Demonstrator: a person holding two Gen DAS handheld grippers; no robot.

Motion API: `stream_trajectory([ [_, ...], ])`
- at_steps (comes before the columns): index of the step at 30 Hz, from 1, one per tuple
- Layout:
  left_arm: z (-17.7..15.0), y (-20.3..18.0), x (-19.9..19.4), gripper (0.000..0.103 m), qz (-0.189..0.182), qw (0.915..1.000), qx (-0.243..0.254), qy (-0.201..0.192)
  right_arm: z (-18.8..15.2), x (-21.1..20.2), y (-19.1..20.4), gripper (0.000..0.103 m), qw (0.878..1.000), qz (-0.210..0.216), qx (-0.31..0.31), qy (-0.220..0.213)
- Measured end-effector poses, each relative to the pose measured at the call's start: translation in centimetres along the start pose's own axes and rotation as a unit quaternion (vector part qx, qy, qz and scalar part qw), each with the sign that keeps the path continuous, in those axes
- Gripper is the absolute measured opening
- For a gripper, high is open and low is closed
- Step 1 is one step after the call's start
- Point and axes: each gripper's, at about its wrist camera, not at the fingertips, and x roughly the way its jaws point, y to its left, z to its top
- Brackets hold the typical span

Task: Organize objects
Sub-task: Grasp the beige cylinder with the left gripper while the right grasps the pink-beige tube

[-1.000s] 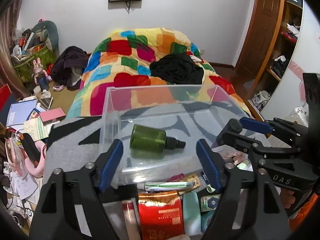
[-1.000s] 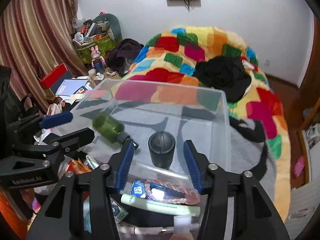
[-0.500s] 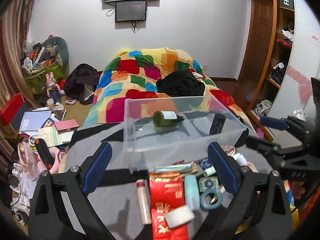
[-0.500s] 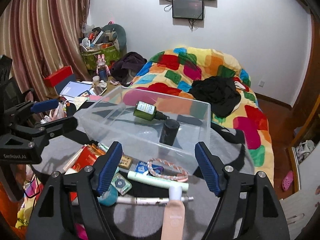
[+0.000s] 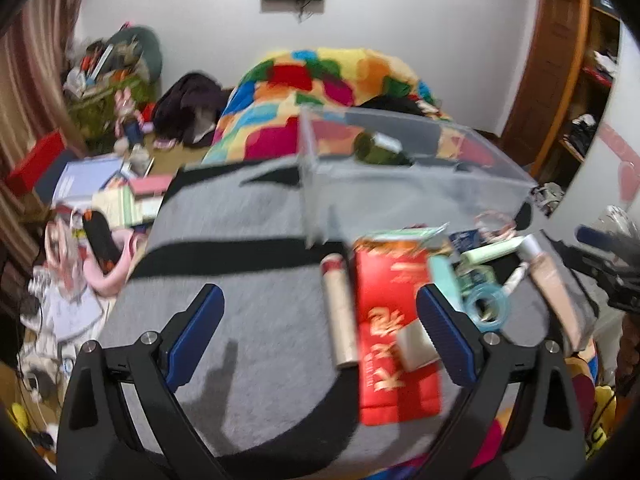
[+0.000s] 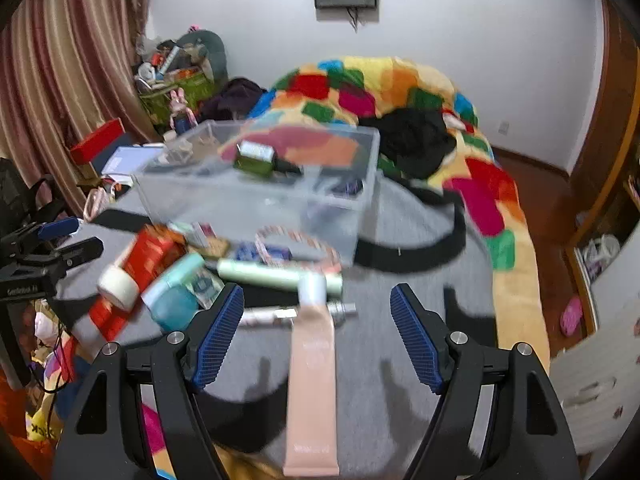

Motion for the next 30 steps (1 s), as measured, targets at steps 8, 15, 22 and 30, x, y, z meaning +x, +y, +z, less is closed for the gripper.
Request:
stream_trajectory([
  [8,-0.6,2.1,3.2,0.079,0.004,0.9985,-0.043,0.033,-3.3,2.0,-0.6,0.073,0.999,-0.007,0.020,0.044],
  [15,-0.4,1.7,4.0,0.068,-0.006,0.9986,-0.045,0.026,-3.9,2.5,-0.6,0.070,0.999,-0.027,0.021,0.031],
  [22,-0.1,2.3,4.3,0.039,0.005,0.9986,-0.045,0.026,-2.5,3.4,0.7,0.048,0.999,-0.031,-0.002,0.020],
  [30,-1.1,1.8,3.8,0.034,0.034,0.9993,-0.002,0.013,-2.3,3.8,1.1,0.021,1.000,-0.011,0.001,0.021],
])
